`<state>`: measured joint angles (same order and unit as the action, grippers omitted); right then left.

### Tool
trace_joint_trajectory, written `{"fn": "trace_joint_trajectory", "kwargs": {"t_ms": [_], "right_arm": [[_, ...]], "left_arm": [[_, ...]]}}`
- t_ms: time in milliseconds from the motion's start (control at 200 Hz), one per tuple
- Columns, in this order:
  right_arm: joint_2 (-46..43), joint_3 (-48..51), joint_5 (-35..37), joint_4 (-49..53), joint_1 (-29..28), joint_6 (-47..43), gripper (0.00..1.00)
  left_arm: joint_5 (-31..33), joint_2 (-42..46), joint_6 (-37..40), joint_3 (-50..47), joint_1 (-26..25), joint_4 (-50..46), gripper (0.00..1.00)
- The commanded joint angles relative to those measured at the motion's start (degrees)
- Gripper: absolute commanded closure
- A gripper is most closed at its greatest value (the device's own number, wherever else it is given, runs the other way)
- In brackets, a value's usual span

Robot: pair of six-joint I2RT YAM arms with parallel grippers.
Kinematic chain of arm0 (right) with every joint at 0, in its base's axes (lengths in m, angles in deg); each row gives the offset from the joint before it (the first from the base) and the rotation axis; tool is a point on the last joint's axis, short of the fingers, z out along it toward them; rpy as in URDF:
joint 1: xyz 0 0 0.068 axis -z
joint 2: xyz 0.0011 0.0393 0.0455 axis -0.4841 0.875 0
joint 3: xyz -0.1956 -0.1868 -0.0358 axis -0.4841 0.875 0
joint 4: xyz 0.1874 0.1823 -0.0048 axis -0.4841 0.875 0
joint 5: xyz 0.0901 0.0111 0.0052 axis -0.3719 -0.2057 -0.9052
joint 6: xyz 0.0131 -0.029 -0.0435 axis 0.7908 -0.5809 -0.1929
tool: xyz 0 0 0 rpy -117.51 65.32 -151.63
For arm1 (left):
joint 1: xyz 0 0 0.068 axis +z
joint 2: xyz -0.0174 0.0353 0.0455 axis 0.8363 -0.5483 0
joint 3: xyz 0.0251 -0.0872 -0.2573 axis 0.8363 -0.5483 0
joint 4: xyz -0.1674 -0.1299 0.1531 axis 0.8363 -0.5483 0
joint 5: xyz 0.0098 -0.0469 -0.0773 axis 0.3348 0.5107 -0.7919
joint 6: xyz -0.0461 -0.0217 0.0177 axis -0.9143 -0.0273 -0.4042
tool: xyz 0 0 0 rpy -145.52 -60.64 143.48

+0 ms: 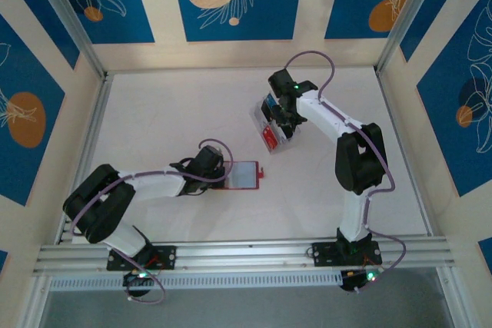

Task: Put the credit cards into the card holder
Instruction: Pick up the credit card from the storage box.

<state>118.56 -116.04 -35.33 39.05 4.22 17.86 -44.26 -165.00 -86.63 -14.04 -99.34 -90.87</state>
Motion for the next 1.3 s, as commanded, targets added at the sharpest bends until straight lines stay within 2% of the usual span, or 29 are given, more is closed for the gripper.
{"fn": "trace_joint_trajectory", "kwargs": {"t_ms": [0,785,1010,1185,1295], "right_arm": [[0.68,-1.01,-0.24,1.14,-0.32,-0.47,0.69],[2.58,-2.05,-0.37,2.25,-1.63,-1.17,0.78],[2.32,-2.55,0.44,2.60,-1.86,-1.03,0.85],[1.11,-3.88,1.58,3.63,-2.33,-0.86,0.96],[-1.09,-4.65,2.76,4.35,-3.56,-0.84,0.99]], "left_arm": [[-2.80,-1.01,-0.71,-2.45,0.26,-4.45,0.92],[-2.64,-0.28,-0.87,-2.61,0.23,-4.69,0.93],[-2.62,-0.04,-0.66,-2.34,0.23,-5.15,0.93],[-3.21,0.49,-0.37,-2.20,0.27,-5.21,0.93],[-4.29,1.74,-0.02,-2.16,0.25,-4.90,0.92]]}}
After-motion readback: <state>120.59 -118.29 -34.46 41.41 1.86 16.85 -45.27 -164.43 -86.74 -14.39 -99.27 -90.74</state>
